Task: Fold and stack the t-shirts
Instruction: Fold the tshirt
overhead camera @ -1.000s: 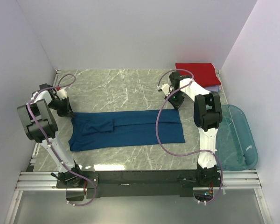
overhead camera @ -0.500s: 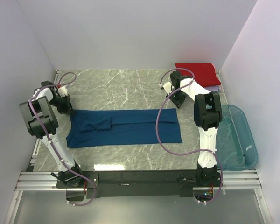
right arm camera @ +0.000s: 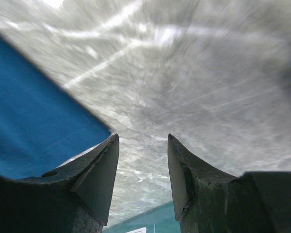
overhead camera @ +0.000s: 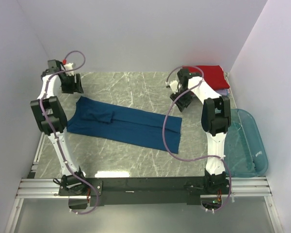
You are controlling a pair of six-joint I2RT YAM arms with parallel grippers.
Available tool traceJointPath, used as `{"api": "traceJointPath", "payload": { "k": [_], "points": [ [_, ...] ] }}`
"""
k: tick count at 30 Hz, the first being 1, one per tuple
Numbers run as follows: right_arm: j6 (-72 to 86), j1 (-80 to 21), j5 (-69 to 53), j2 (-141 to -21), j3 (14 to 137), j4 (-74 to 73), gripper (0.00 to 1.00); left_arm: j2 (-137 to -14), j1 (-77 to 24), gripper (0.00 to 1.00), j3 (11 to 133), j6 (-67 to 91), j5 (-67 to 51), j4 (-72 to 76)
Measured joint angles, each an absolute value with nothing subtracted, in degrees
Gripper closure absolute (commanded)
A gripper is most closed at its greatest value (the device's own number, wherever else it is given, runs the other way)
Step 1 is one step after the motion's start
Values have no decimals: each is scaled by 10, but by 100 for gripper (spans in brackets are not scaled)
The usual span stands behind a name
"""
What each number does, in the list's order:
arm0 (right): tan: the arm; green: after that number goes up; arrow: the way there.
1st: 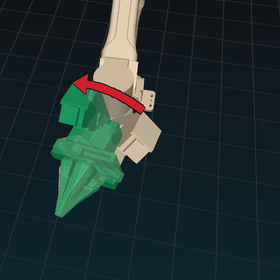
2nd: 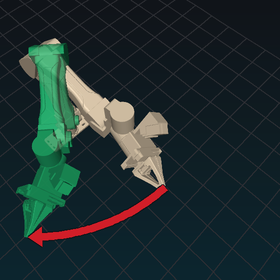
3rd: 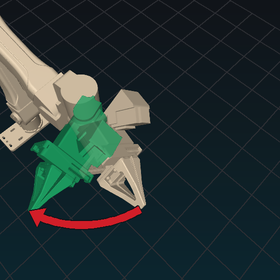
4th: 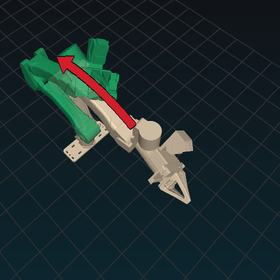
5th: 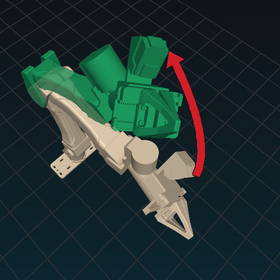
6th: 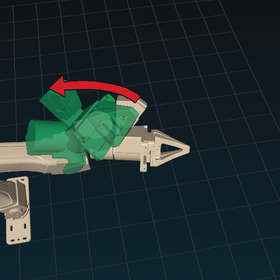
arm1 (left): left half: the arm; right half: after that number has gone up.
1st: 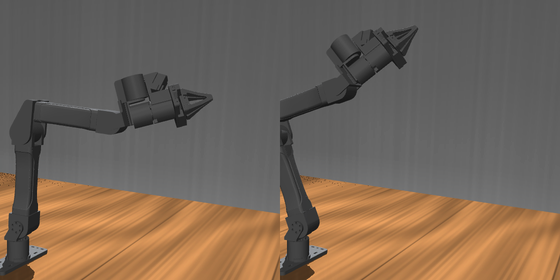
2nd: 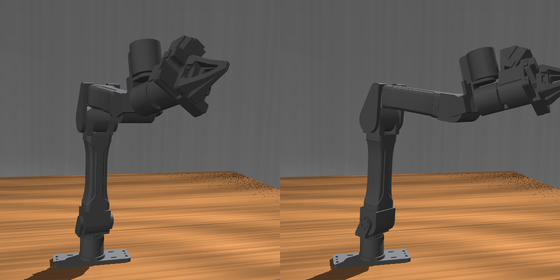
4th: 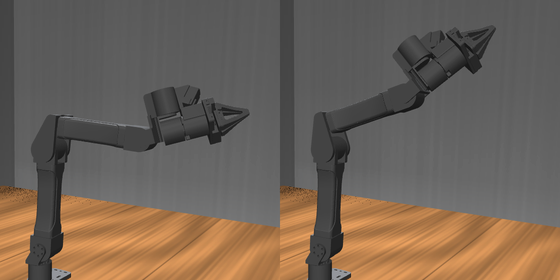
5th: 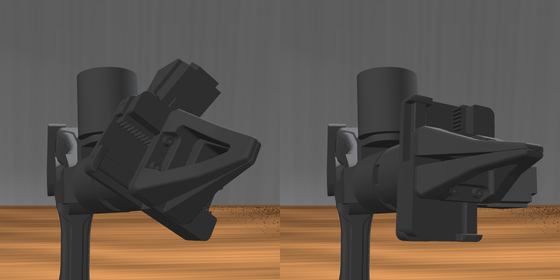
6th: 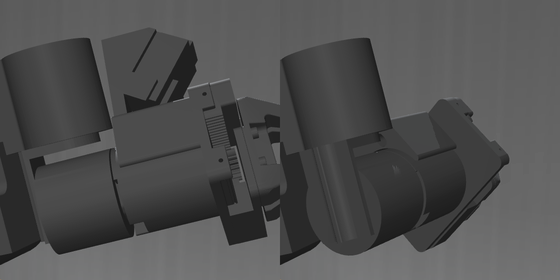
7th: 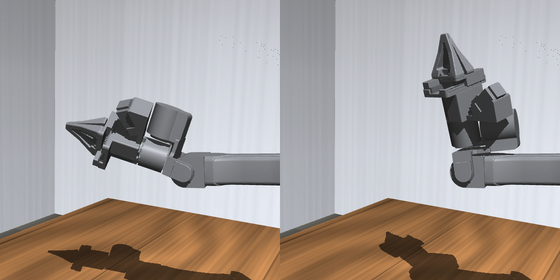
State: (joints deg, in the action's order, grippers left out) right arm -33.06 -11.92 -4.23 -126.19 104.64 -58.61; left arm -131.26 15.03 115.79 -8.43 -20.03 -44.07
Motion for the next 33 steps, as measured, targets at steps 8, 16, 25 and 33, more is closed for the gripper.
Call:
{"api": "traceJointPath", "payload": {
  "k": [8,16,25,33],
  "points": [
    [-335,-161,-99,-1239,1092,-611,57,-1056,161,1,947,-108,-224,-422],
    [-362,-251,-102,-1238,1038,-612,65,-848,200,1,734,-51,-276,-330],
    [-384,-258,-55,-1239,948,-594,71,-785,192,1,629,-20,-252,-311],
    [-389,-286,-40,-1142,792,-570,71,-824,98,1,581,29,-158,-317]
  ]
}}
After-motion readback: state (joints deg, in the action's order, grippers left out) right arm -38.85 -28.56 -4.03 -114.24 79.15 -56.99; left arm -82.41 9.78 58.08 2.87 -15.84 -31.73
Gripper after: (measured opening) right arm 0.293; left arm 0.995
